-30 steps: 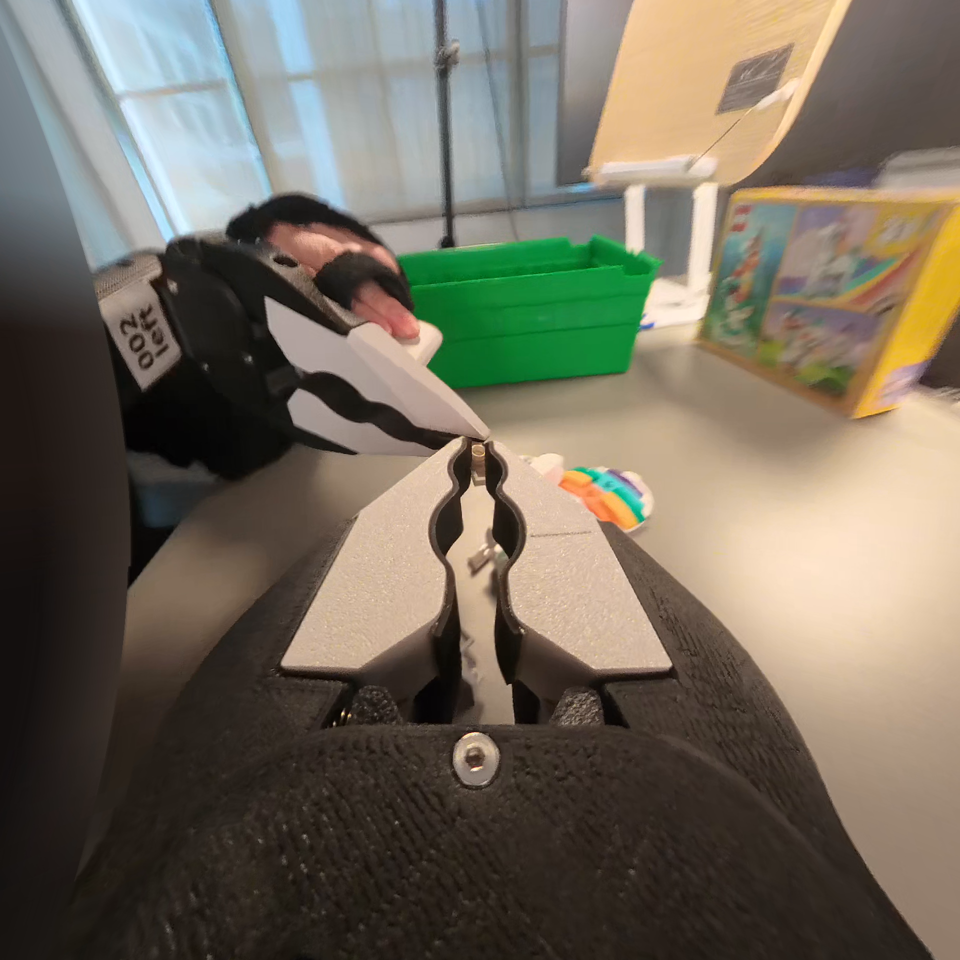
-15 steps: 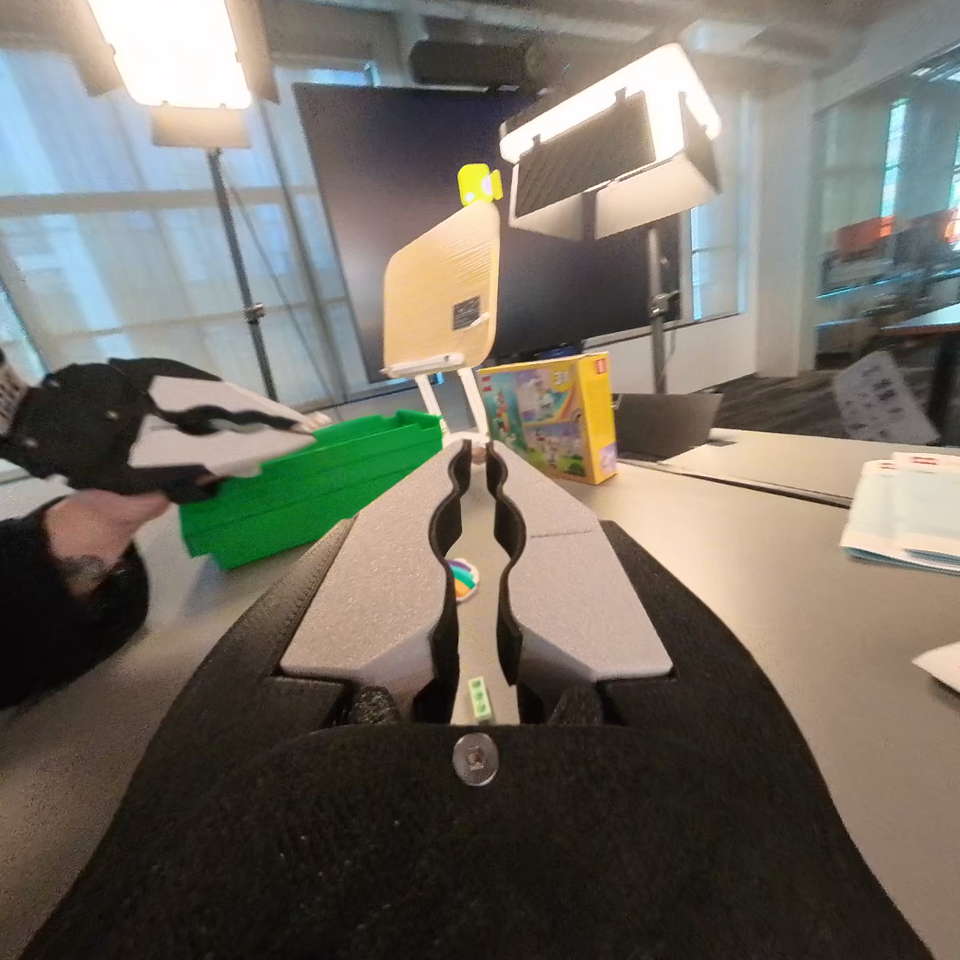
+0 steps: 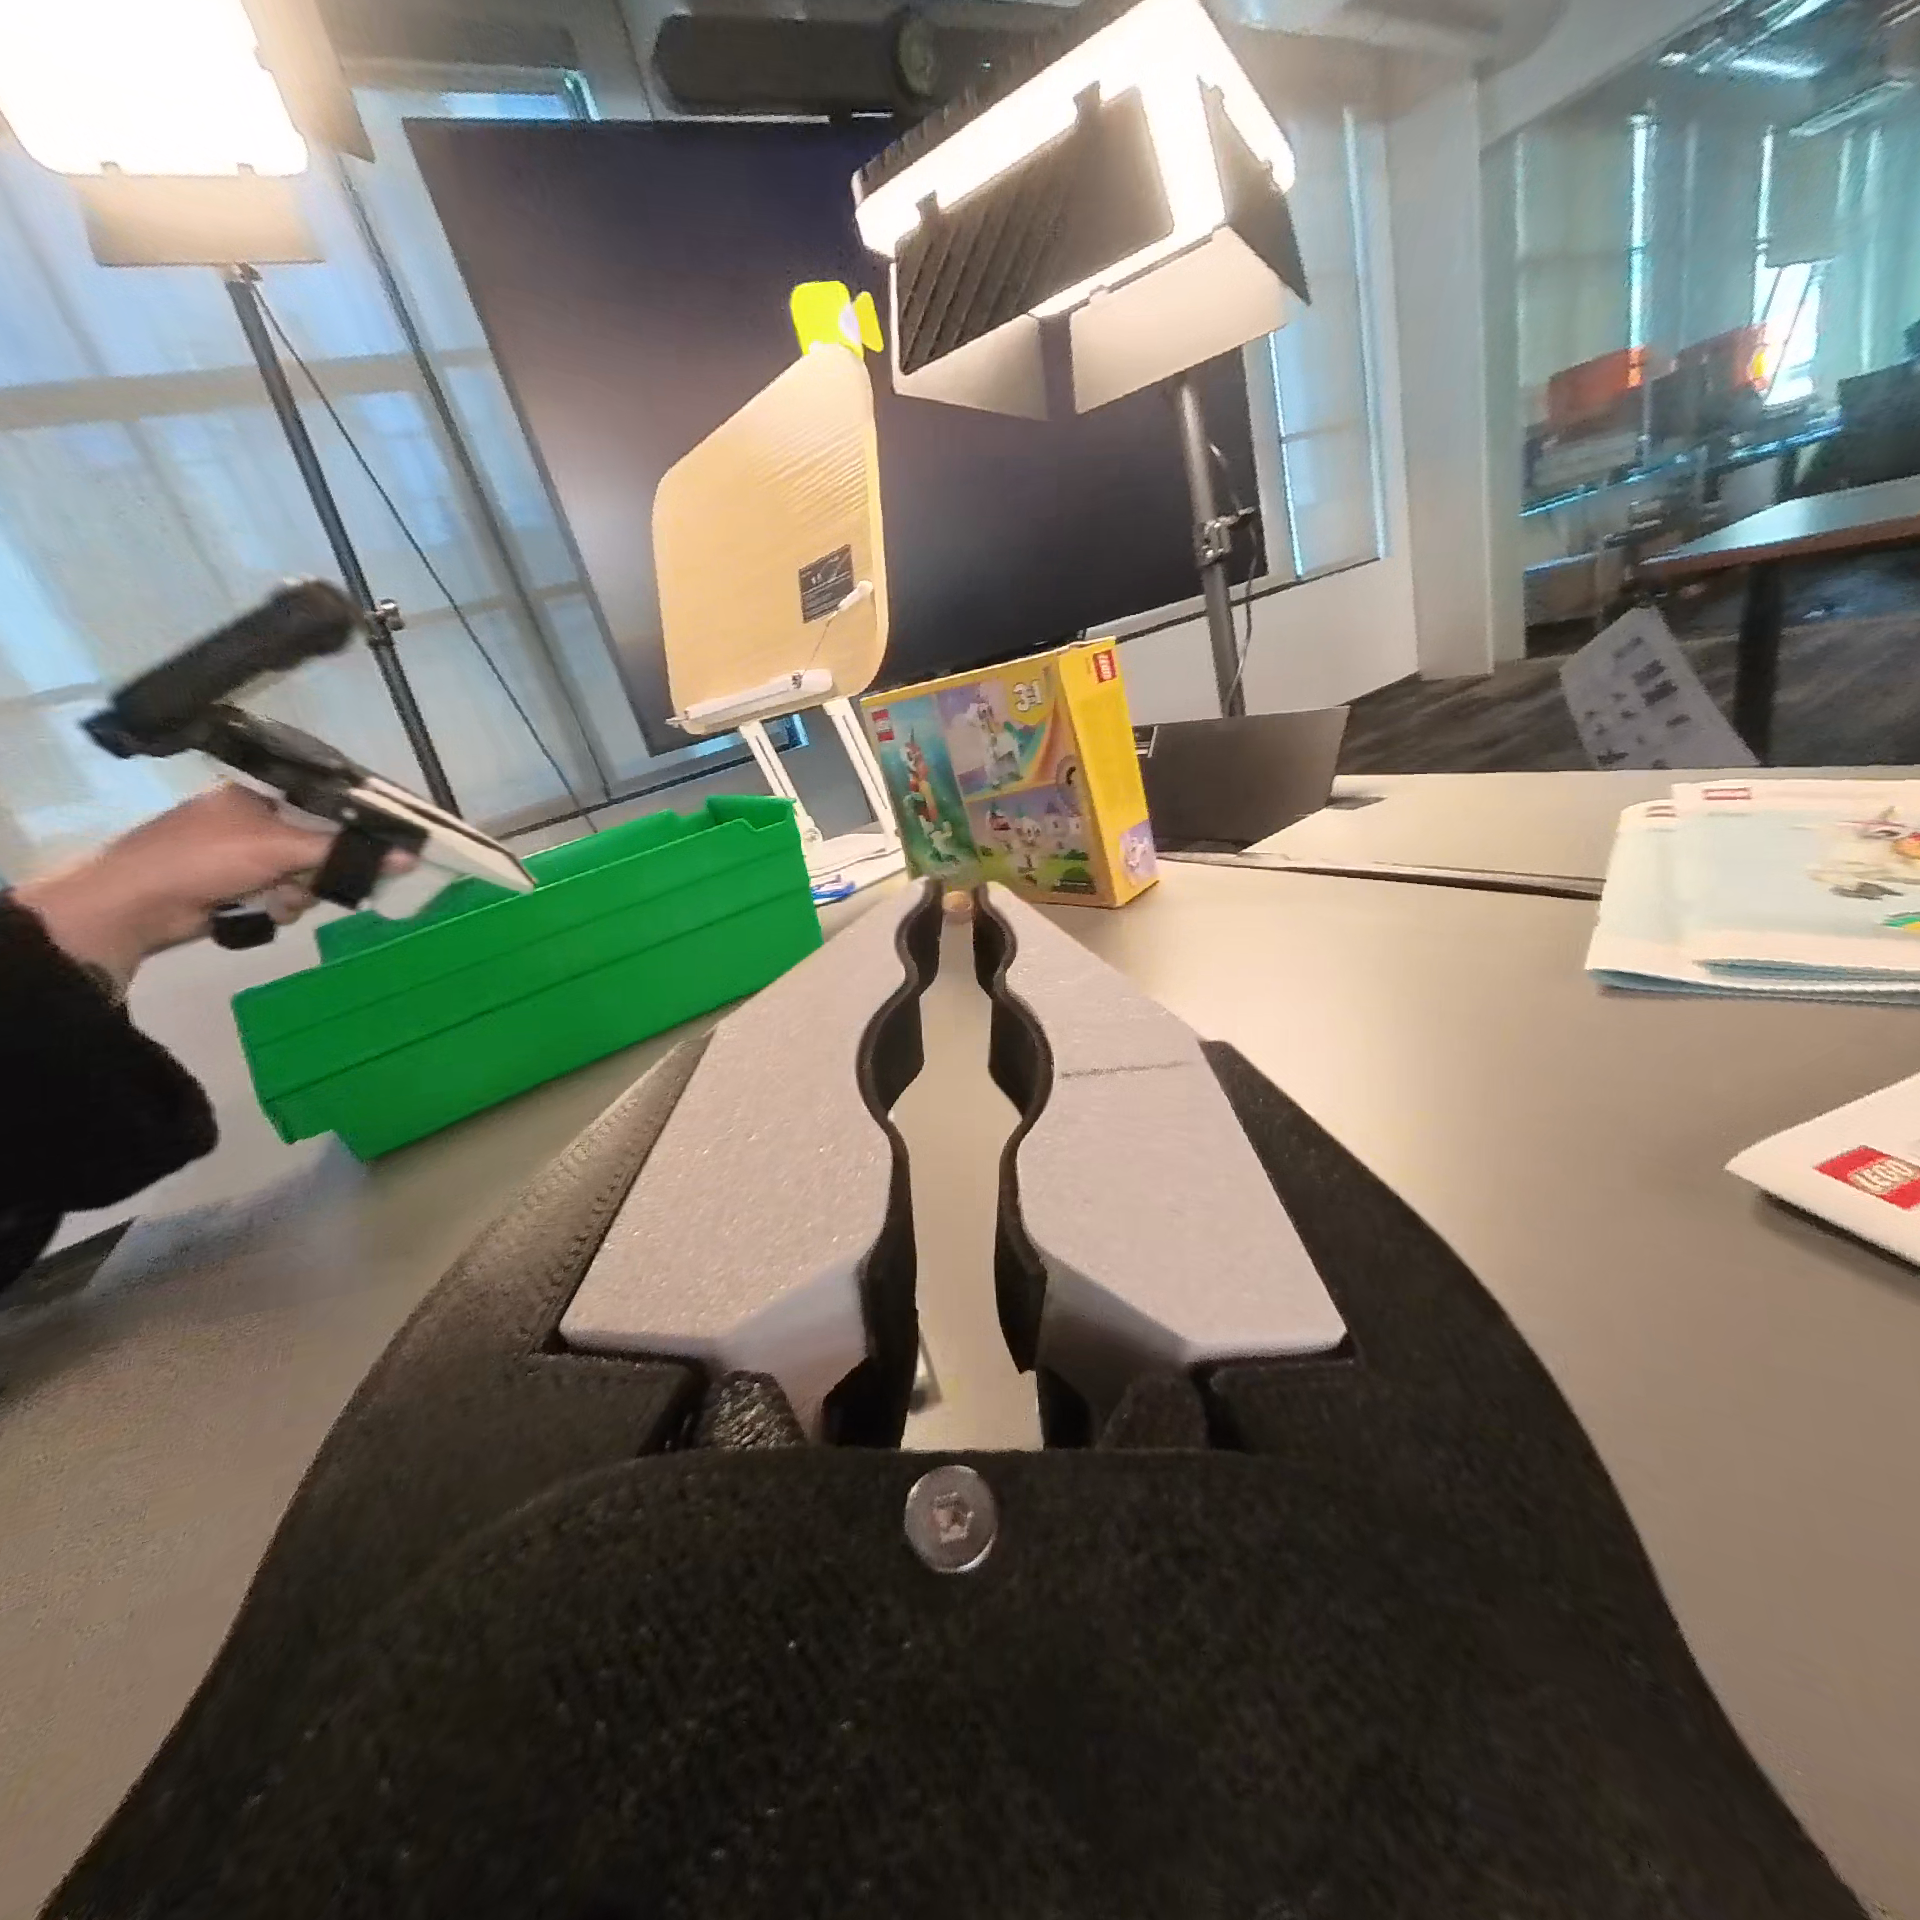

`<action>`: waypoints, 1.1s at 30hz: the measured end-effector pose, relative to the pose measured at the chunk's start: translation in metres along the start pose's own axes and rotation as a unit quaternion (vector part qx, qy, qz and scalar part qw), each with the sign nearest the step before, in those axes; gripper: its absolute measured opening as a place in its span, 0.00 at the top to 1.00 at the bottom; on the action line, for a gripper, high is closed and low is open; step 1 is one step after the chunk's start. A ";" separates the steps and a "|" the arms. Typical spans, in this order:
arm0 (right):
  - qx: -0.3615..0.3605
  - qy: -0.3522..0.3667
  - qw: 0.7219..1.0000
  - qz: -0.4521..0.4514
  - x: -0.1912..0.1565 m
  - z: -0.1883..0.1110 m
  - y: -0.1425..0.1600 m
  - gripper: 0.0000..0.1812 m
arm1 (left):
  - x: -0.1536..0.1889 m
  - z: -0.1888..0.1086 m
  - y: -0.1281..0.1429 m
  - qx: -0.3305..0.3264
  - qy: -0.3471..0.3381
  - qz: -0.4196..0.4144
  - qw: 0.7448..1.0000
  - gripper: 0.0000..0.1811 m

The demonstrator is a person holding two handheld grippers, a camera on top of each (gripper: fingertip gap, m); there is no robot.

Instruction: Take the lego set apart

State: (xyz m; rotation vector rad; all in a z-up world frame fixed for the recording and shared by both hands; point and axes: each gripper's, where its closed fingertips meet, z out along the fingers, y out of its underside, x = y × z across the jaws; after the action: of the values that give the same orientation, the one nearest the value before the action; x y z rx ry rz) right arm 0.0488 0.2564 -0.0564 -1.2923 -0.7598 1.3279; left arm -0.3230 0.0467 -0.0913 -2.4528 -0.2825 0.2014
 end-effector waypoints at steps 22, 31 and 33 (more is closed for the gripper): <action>0.015 -0.005 1.000 0.021 0.003 -0.001 -0.003 0.98 | 0.328 -0.029 -0.006 0.123 0.314 0.270 0.902 0.82; 0.014 -0.007 1.000 0.026 0.003 -0.001 -0.003 0.98 | 0.364 0.026 -0.002 0.043 0.289 0.540 0.790 0.90; 0.015 -0.007 0.999 0.028 0.004 -0.001 -0.003 0.98 | 0.366 0.037 0.000 0.002 0.276 0.576 0.769 0.90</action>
State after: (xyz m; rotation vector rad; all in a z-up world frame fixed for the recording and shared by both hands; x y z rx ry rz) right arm 0.0514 0.2602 -0.0544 -1.2905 -0.7151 1.3893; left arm 0.0218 0.1611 -0.1470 -2.1992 1.4965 -0.0313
